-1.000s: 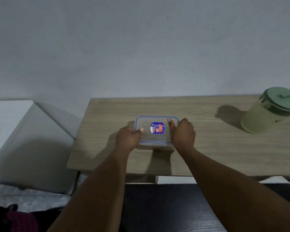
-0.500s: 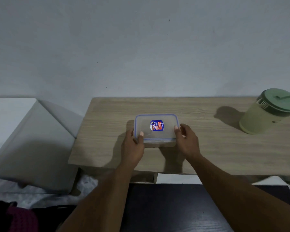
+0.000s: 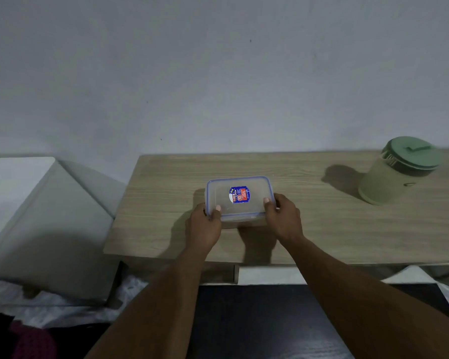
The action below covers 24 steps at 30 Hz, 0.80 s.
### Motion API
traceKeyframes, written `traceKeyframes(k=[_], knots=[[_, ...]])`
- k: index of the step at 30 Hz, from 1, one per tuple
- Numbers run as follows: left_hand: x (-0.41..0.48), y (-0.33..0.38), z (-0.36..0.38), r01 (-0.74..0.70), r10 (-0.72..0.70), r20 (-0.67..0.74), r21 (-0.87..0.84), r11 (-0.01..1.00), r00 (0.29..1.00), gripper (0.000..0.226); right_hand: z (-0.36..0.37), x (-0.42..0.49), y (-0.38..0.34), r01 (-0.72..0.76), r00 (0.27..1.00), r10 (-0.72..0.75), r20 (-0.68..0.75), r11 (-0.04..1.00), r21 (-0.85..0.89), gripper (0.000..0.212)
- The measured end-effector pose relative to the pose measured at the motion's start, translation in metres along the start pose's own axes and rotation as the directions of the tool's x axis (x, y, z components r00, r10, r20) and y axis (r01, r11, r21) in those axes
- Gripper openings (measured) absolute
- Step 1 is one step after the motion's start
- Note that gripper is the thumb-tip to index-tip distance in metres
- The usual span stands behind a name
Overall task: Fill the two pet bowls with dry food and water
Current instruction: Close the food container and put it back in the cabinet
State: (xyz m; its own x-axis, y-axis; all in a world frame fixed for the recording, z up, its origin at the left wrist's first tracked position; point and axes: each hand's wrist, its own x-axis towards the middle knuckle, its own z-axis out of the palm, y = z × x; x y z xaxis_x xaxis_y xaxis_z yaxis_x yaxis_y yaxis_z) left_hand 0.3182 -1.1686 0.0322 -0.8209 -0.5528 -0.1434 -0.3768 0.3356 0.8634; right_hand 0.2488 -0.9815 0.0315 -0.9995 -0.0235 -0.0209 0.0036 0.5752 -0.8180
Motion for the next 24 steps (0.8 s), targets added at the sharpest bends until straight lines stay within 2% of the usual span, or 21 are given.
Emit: traceKeyframes(k=[5,12,19,24], knots=[[-0.008,0.017,0.008,-0.023,0.022,0.016,0.054,0.998,1.000,0.032,-0.029,-0.004,-0.003,-0.004,1.000,0.003,-0.024,1.000,-0.019,0.033],[-0.041,0.068,0.032,-0.133,0.130,0.034,0.129,0.983,0.991,0.034,-0.098,-0.012,0.009,0.009,0.997,-0.011,-0.081,0.999,-0.034,0.037],[-0.110,0.134,0.098,-0.242,0.228,0.103,0.142,0.960,0.968,0.034,-0.212,-0.039,0.052,-0.012,0.982,0.008,-0.187,1.000,-0.022,0.038],[-0.199,0.179,0.176,-0.298,0.272,0.190,0.125,0.946,0.943,0.037,-0.326,-0.082,0.112,-0.063,0.966,0.054,-0.252,0.998,-0.028,0.038]])
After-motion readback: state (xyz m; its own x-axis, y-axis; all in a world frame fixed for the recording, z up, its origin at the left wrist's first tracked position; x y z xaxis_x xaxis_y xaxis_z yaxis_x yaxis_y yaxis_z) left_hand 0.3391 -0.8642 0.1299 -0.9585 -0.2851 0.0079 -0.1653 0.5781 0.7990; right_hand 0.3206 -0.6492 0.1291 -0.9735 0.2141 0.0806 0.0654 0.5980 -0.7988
